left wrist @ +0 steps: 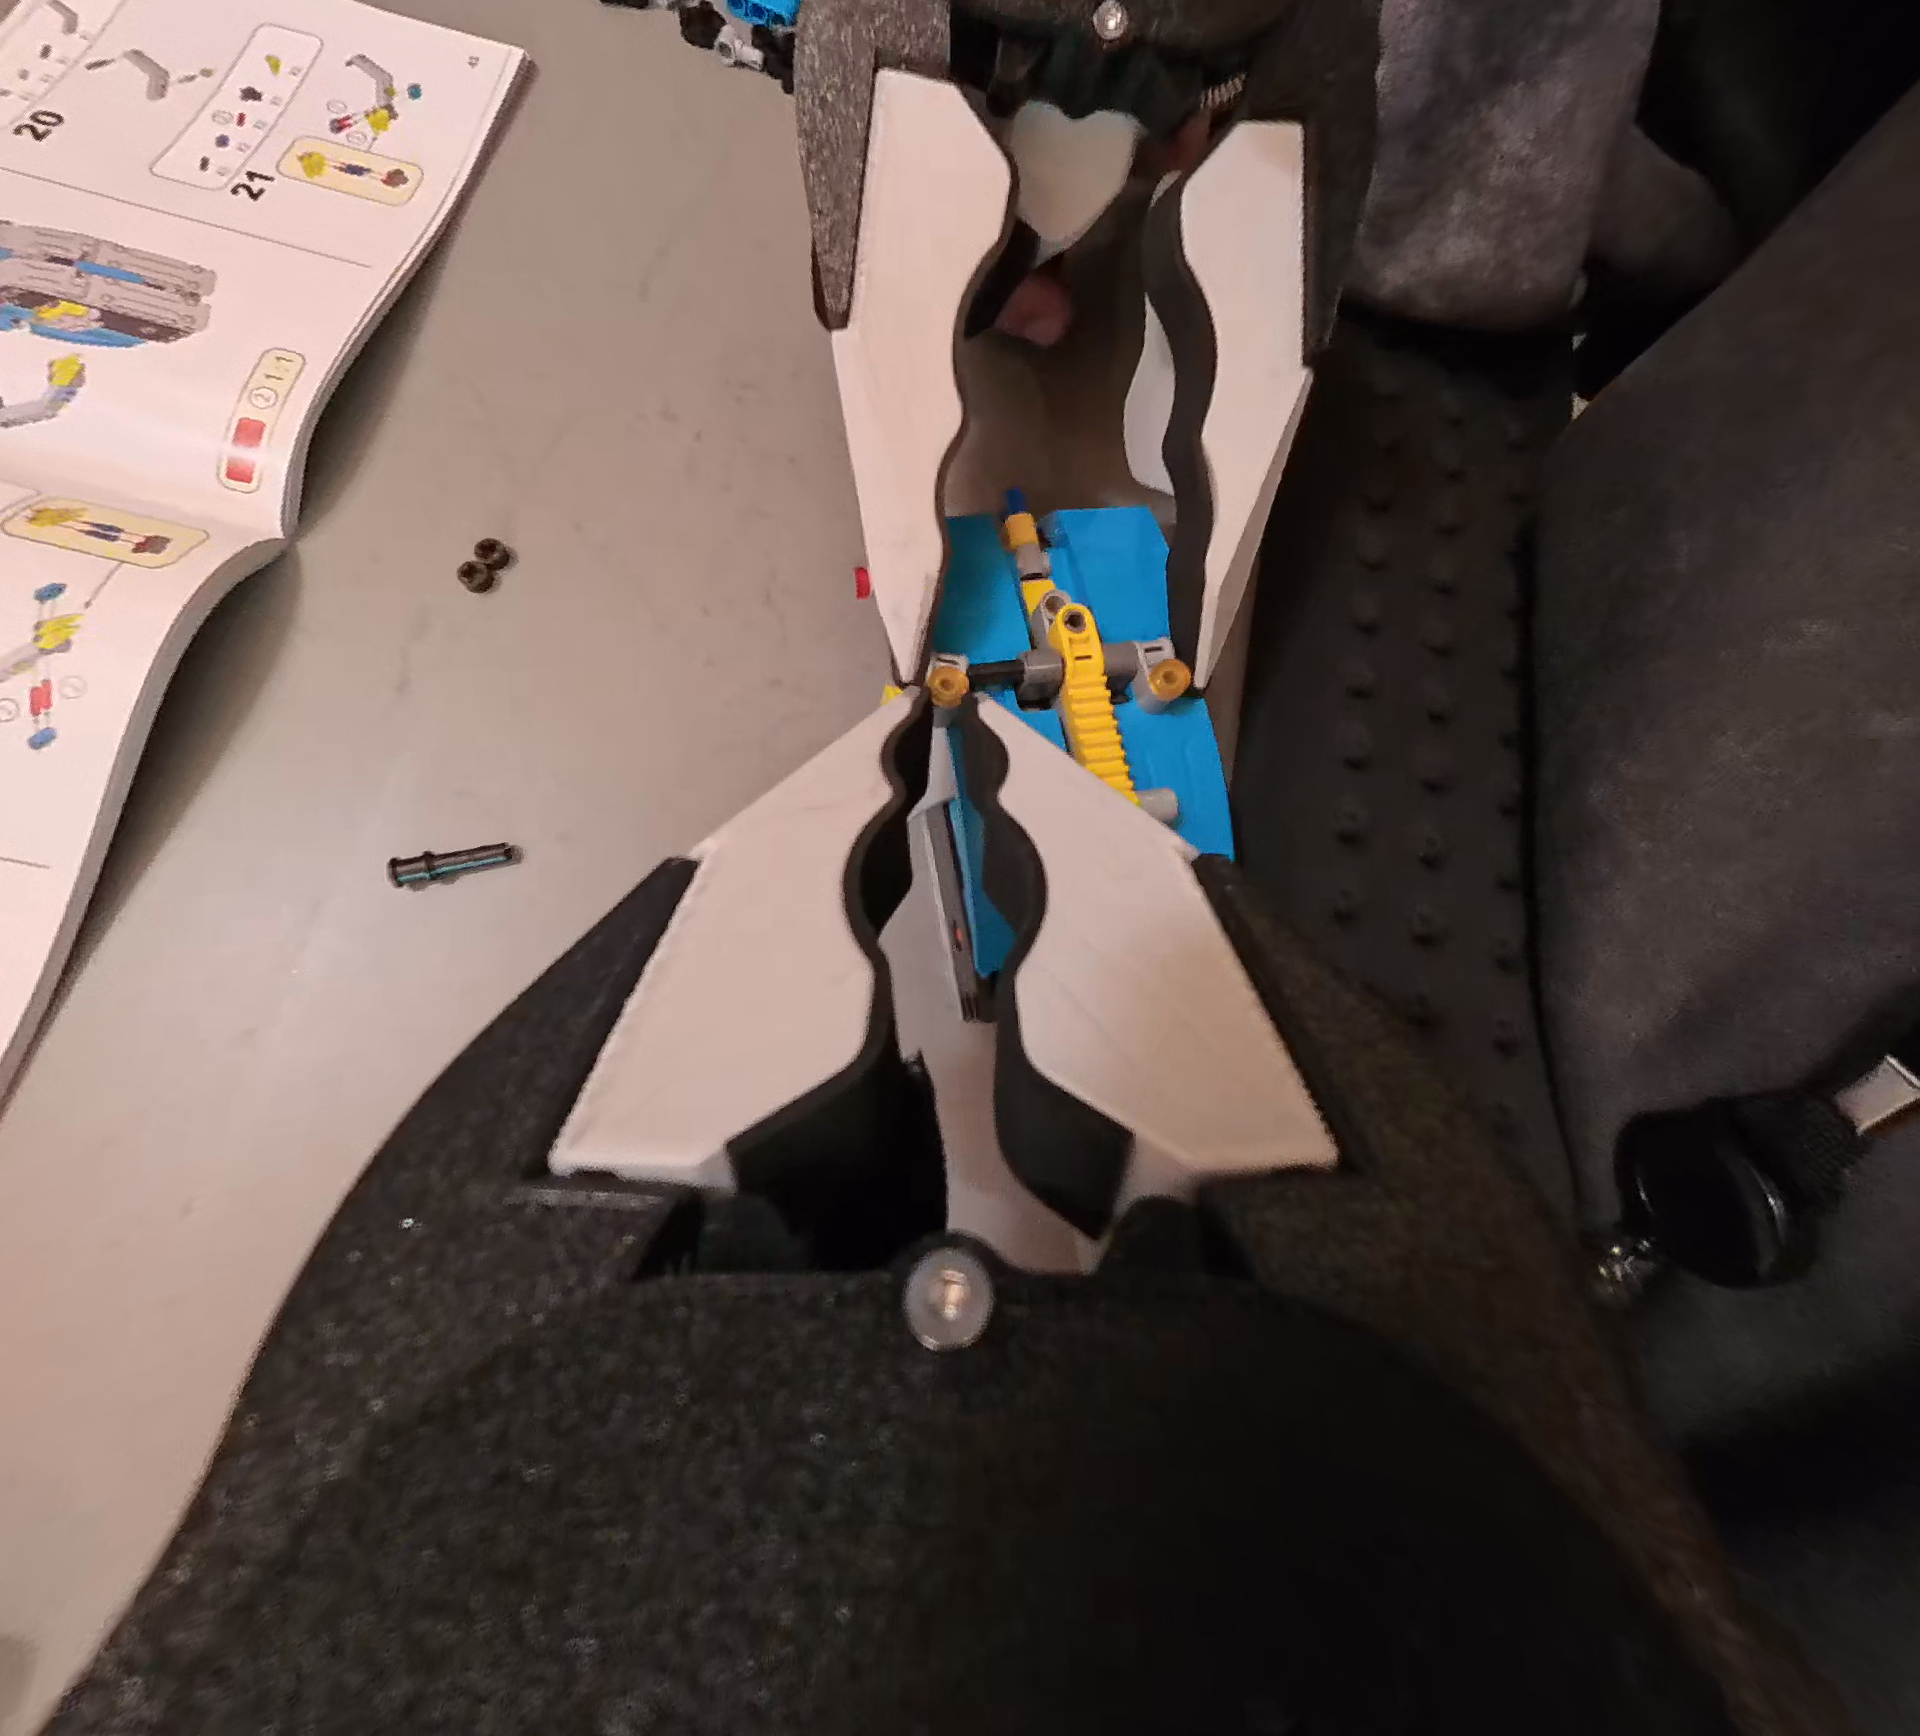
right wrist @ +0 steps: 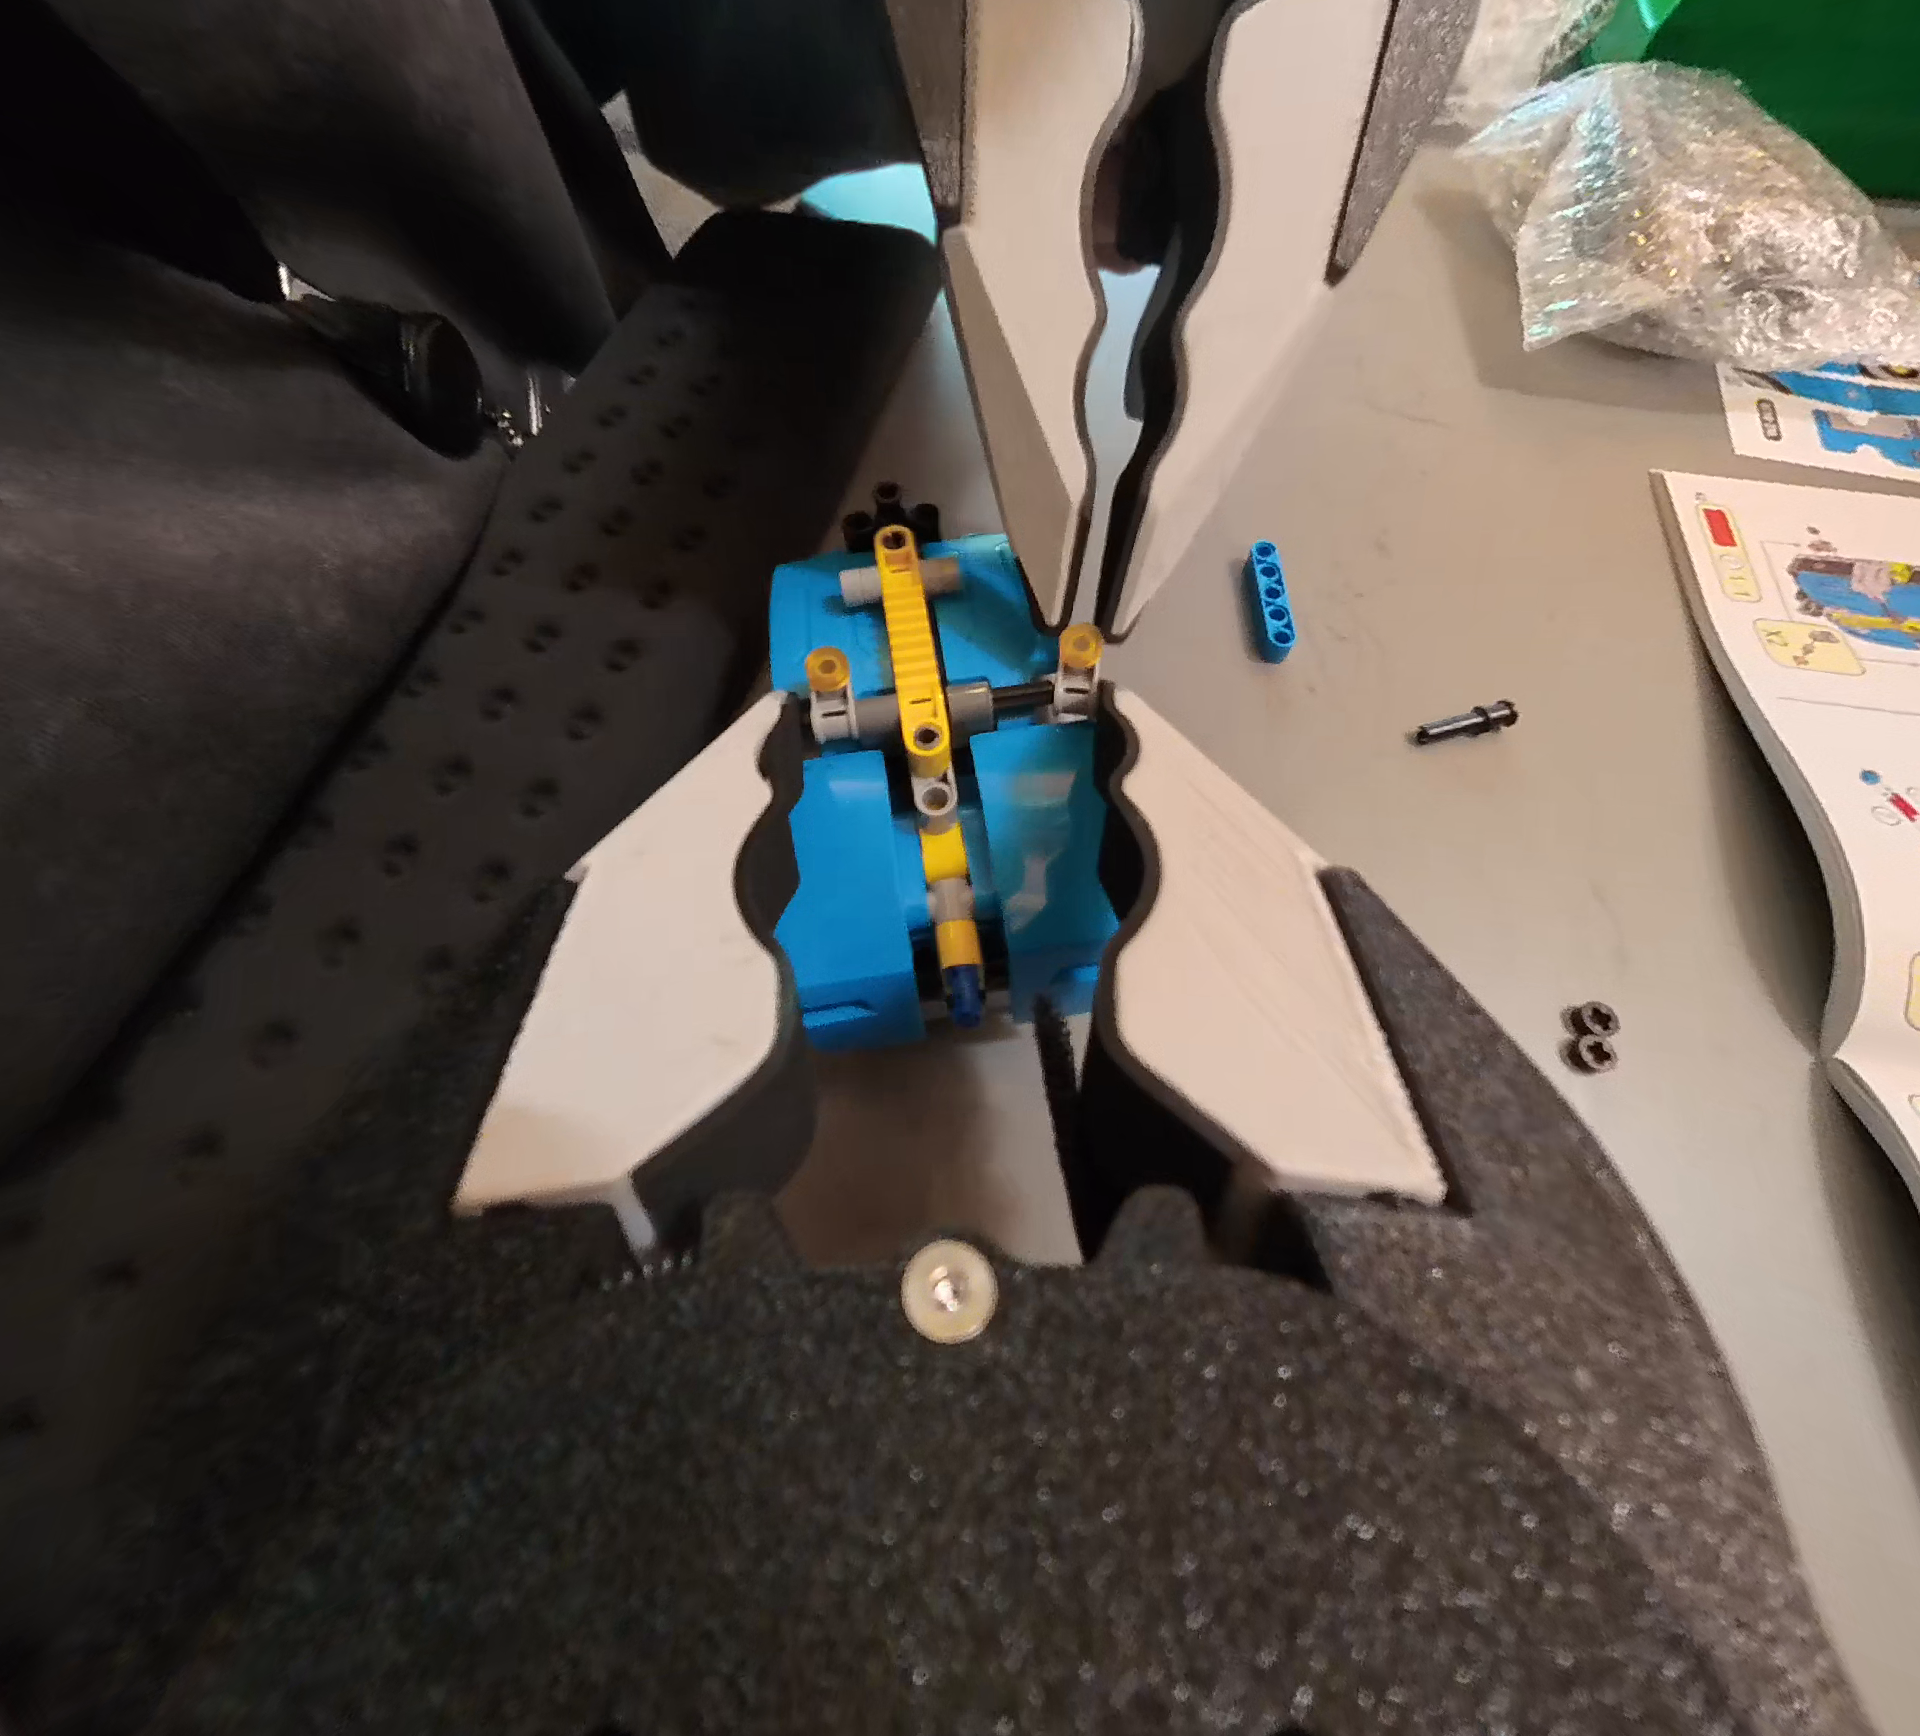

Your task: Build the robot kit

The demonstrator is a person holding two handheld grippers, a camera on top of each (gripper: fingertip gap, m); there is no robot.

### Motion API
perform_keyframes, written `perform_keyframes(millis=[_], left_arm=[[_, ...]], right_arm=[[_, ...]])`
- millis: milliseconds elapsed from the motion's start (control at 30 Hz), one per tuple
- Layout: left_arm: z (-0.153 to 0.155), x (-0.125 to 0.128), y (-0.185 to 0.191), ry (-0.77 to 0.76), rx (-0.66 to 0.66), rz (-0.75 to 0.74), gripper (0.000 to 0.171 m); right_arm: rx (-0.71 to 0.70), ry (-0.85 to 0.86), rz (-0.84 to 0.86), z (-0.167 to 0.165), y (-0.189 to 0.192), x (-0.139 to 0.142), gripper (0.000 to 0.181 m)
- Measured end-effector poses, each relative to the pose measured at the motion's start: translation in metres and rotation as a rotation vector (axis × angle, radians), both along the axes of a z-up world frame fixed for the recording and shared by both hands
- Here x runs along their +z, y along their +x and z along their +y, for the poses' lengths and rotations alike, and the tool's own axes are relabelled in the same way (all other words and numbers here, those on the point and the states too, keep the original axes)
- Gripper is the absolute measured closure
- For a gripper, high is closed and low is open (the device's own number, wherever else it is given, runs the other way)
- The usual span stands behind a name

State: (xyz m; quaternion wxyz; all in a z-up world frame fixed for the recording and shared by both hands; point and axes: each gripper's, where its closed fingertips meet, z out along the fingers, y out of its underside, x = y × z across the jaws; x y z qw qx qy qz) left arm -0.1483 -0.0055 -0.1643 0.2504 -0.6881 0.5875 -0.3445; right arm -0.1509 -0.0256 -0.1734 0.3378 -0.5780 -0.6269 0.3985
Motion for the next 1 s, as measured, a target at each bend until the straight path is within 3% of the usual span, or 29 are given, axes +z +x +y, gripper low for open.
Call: perform_keyframes(millis=[433,600,767,900,1000], left_arm=[[-0.010,-0.002,-0.007,0.005,0.024,-0.006,0.161],[-0.021,0.000,-0.008,-0.027,0.035,-0.062,0.139],[-0.039,0.003,-0.008,-0.078,0.020,-0.135,0.103],[-0.039,-0.010,-0.010,0.081,0.057,-0.115,0.112],[-0.038,-0.011,-0.008,0.117,0.087,-0.139,0.112]], right_arm=[[0.076,-0.072,0.026,-0.008,-0.004,-0.001,0.125],[0.085,-0.093,0.024,-0.009,-0.005,-0.001,0.125],[0.080,-0.076,0.021,-0.009,-0.006,-0.001,0.125],[0.076,-0.059,0.023,-0.008,-0.007,0.000,0.126],[0.077,-0.066,0.023,-0.009,-0.007,-0.001,0.125]])
